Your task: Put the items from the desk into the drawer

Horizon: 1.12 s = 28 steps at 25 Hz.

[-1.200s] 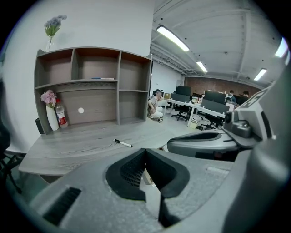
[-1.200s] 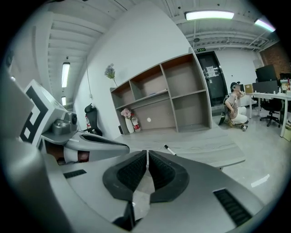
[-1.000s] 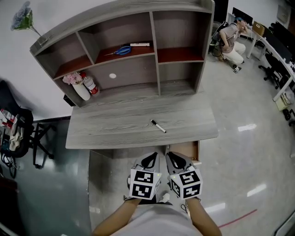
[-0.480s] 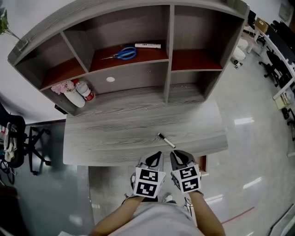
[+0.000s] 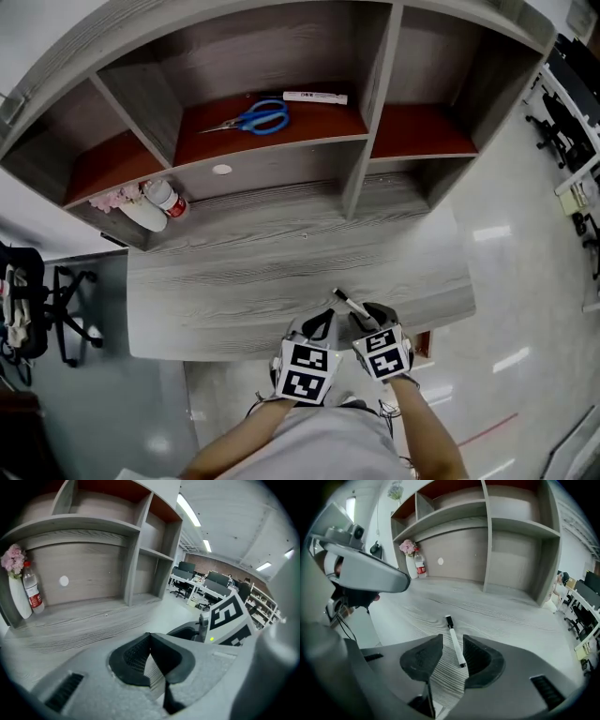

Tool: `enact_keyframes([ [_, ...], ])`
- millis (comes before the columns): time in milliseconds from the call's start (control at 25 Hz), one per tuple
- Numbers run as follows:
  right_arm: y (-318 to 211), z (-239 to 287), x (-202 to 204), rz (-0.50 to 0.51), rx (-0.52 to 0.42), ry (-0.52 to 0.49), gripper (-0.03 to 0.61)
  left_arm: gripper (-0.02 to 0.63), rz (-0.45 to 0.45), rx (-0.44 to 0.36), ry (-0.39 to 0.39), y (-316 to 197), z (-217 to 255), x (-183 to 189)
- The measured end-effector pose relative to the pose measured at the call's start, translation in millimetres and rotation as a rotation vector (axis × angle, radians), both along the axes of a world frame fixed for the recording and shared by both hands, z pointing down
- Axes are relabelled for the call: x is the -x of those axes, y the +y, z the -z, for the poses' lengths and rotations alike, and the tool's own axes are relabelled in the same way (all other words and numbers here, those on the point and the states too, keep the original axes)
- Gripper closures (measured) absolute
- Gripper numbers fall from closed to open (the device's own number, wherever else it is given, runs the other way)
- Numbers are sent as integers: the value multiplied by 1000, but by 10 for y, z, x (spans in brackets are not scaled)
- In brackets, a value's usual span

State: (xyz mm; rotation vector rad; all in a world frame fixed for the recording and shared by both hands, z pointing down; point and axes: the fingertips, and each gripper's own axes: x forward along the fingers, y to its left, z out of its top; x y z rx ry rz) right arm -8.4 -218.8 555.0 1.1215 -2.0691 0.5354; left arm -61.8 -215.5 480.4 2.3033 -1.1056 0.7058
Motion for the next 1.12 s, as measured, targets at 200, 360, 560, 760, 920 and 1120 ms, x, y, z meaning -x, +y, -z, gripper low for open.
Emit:
enact_keyframes([
  [200,-68,-147,42,13,35,41,479,611,-10,20,11,-105,-73,76],
  [360,-73,-222,65,18,51,62,507,611,-10,27,17,-152,-119,117],
  [560,-61,-232,110,11,48,63,546,611,-14,41,20,-139,-129,121],
  [760,-14,-177,50,-35,51,43,548,611,-19,42,20,-82,-127,93],
  [920,79,-120,-35,-56,35,26,548,611,-26,44,14,-11,-141,21],
  [1120,237,-42,-172,-77,14,0,548,611,-33,42,8,112,-146,-140],
])
